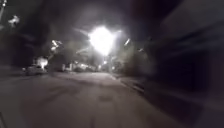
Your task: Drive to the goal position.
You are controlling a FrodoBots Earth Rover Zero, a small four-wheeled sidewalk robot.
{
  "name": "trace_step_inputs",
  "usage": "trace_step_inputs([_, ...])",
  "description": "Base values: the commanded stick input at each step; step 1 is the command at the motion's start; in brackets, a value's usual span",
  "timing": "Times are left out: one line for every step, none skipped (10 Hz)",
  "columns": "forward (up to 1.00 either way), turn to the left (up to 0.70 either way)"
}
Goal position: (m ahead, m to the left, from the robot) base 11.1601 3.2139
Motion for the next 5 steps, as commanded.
trace_step_inputs([0.7, -0.26])
trace_step_inputs([0.7, 0.0])
trace_step_inputs([0.7, 0.0])
trace_step_inputs([0.7, 0.0])
trace_step_inputs([0.7, 0.0])
